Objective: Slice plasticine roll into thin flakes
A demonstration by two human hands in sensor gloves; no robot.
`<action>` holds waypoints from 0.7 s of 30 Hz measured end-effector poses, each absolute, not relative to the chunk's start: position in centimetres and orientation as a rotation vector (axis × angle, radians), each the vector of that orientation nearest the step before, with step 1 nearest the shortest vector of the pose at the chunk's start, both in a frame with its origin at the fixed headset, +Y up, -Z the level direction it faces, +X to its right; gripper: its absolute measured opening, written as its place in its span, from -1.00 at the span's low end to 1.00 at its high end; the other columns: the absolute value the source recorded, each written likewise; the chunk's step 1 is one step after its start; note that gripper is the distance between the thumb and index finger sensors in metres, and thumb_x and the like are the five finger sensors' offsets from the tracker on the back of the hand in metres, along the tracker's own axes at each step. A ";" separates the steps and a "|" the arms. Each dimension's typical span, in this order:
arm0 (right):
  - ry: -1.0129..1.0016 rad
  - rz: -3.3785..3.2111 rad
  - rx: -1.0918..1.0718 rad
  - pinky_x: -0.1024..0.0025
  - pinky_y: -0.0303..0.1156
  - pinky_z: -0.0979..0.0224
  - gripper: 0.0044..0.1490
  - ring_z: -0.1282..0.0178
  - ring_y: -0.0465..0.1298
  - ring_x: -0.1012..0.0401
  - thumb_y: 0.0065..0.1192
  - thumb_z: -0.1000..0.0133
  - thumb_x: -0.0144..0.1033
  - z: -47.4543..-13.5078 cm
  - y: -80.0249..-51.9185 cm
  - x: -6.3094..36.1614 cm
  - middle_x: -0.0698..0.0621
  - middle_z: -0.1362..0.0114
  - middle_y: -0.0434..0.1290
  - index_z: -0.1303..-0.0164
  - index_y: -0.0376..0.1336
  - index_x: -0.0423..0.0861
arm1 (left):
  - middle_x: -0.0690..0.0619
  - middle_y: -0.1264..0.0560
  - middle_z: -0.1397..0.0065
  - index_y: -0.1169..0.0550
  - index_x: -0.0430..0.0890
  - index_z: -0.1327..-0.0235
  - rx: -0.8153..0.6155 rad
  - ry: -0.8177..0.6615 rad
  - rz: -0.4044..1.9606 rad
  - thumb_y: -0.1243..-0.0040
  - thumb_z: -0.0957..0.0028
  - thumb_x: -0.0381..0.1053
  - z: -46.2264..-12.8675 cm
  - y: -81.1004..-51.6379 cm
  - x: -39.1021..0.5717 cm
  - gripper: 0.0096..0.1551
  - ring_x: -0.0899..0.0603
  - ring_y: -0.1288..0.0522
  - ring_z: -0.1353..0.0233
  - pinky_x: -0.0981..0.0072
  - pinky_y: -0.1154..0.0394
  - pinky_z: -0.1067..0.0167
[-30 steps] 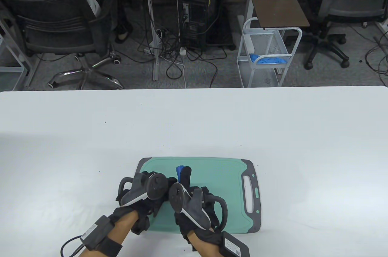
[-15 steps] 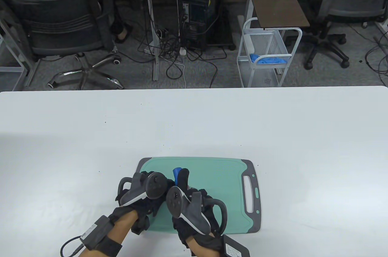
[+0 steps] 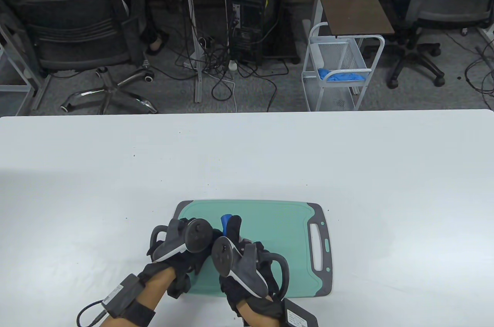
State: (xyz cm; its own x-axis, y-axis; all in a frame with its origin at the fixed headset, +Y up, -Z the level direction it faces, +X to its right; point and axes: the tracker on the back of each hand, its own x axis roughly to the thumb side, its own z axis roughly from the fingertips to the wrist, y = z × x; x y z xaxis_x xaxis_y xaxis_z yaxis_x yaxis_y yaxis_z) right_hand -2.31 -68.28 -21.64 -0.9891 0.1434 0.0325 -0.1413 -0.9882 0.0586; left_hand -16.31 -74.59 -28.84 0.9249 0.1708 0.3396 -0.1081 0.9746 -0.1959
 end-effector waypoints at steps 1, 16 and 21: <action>0.083 3.000 0.056 -0.10 0.54 0.00 0.10 0.06 0.61 -0.09 0.34 -0.04 -0.11 -21.7 -68.3 -2.3 -0.04 0.22 0.57 -0.58 -0.23 -0.10 | 0.22 -0.69 -0.26 -0.67 0.25 -0.03 -0.176 -0.363 0.144 -0.48 0.30 0.14 -28.9 -74.6 -16.3 -0.47 -0.21 -0.55 -0.50 -0.25 -0.36 -0.47; 0.061 3.028 0.066 -0.11 0.53 0.00 0.10 0.06 0.60 -0.09 0.33 -0.04 -0.12 -22.0 -68.8 -2.7 -0.04 0.22 0.57 -0.58 -0.24 -0.09 | 0.22 -0.68 -0.27 -0.68 0.23 -0.02 -0.176 -0.363 0.145 -0.48 0.30 0.14 -28.9 -74.6 -16.3 -0.48 -0.20 -0.55 -0.50 -0.25 -0.36 -0.48; 0.058 3.035 0.069 -0.11 0.53 0.00 0.10 0.06 0.60 -0.09 0.33 -0.04 -0.12 -22.0 -68.8 -2.8 -0.04 0.21 0.57 -0.58 -0.24 -0.10 | 0.23 -0.69 -0.26 -0.68 0.24 -0.02 -0.176 -0.363 0.145 -0.47 0.28 0.14 -28.9 -74.6 -16.3 -0.49 -0.20 -0.55 -0.50 -0.25 -0.36 -0.47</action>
